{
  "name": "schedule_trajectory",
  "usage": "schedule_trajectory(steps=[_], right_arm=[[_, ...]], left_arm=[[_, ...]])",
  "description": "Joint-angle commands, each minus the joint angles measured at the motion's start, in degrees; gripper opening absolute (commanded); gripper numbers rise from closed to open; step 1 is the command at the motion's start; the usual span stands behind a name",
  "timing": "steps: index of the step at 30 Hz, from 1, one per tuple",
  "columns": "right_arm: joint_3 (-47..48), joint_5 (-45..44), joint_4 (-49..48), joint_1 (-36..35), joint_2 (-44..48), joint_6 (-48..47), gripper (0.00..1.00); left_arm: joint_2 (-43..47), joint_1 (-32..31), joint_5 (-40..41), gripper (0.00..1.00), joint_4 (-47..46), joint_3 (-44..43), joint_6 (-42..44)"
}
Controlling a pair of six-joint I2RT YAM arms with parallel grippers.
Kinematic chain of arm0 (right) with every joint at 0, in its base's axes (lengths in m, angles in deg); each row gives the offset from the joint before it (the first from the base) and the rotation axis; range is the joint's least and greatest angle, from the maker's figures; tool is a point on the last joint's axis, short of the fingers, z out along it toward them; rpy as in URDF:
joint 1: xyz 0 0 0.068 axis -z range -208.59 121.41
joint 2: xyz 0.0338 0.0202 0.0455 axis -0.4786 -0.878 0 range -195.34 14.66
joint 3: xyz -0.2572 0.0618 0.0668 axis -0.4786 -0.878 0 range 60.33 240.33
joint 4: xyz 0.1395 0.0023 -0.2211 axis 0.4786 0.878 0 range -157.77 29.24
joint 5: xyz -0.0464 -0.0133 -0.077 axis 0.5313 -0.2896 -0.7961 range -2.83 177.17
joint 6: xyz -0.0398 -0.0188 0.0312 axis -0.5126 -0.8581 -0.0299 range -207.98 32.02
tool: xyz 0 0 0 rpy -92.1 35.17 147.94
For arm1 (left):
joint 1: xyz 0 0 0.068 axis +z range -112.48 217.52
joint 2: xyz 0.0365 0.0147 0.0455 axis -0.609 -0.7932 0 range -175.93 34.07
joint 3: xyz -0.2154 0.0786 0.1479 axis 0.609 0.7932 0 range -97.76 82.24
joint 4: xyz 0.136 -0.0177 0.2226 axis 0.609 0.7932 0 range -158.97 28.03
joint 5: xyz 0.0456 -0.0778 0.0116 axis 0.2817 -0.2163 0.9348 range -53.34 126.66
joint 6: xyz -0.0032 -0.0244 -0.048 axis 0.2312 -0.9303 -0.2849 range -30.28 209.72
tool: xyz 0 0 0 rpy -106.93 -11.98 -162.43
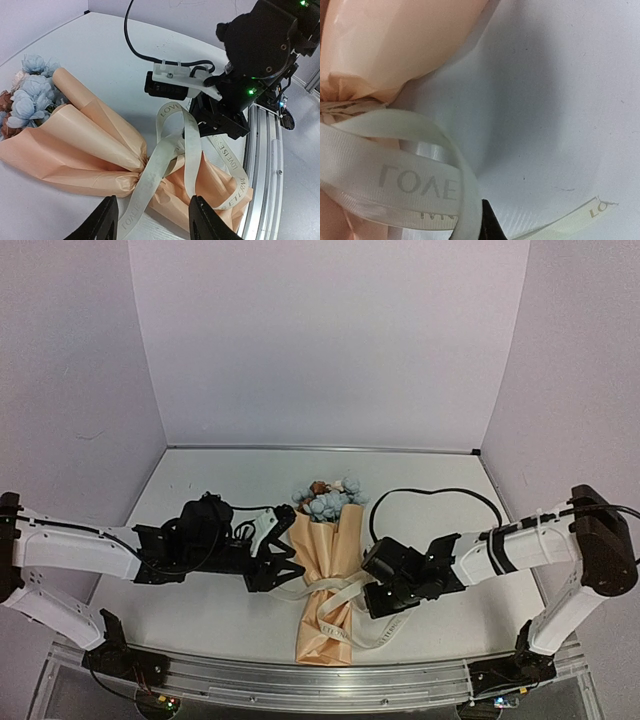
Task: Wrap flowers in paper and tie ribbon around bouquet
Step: Cross the half-tied ribbon over the folded bouquet.
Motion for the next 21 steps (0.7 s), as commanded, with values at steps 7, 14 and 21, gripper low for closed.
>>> schedule_trajectory(steps=[7,14,21], right_arm=[[8.7,-3.0,17.8,-0.8,6.9,-3.1,0.0],[18.9,-0.5,29.2,-1.5,5.8,-6.7,0.0],[26.9,3.8,34.6,-1.8,2.6,-11.6,0.0]], left_arm=[[-6.1,-0.7,-4.3,0.47,-1.9,-7.5,3.8],[-8.5,-1.3,-5.3,0.47,-2.3,-9.2,4.8],[-5.8,-1.9,-5.3,0.47,-5.5,-7.0,7.0]])
